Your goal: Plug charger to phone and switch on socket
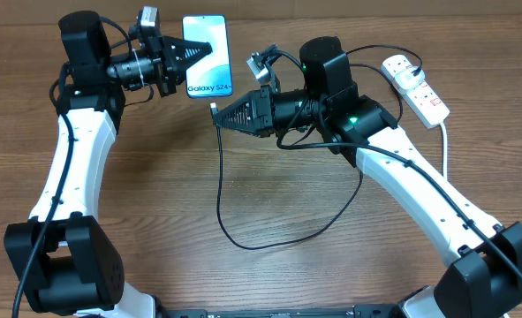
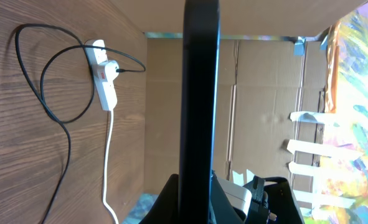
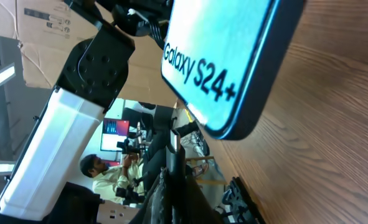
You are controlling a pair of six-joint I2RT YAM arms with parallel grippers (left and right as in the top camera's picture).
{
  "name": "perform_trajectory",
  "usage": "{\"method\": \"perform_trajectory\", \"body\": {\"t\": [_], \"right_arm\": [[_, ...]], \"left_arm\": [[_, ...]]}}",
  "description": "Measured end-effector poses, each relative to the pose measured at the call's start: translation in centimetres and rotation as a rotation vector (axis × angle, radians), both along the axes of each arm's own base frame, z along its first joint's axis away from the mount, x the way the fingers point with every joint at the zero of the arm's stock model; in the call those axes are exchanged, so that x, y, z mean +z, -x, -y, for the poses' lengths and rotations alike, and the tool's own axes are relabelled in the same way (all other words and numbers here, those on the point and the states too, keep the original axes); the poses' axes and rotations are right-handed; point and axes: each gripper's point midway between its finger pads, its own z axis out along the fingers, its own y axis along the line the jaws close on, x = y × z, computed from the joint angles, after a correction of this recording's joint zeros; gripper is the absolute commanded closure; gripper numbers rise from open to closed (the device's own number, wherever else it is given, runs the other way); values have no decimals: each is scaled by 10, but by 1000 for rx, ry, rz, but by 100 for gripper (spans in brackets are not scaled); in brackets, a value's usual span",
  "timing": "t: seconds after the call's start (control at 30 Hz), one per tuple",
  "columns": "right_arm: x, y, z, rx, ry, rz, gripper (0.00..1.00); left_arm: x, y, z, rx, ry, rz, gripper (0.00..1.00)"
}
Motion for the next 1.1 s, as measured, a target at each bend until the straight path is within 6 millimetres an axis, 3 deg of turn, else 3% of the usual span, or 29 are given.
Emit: {"method": "perform_trajectory", "body": {"t": [1.1], "right_arm": [[-1, -2, -6, -33, 11, -17, 96]], "left_arm": [[1, 4, 4, -25, 9, -3, 96]]}}
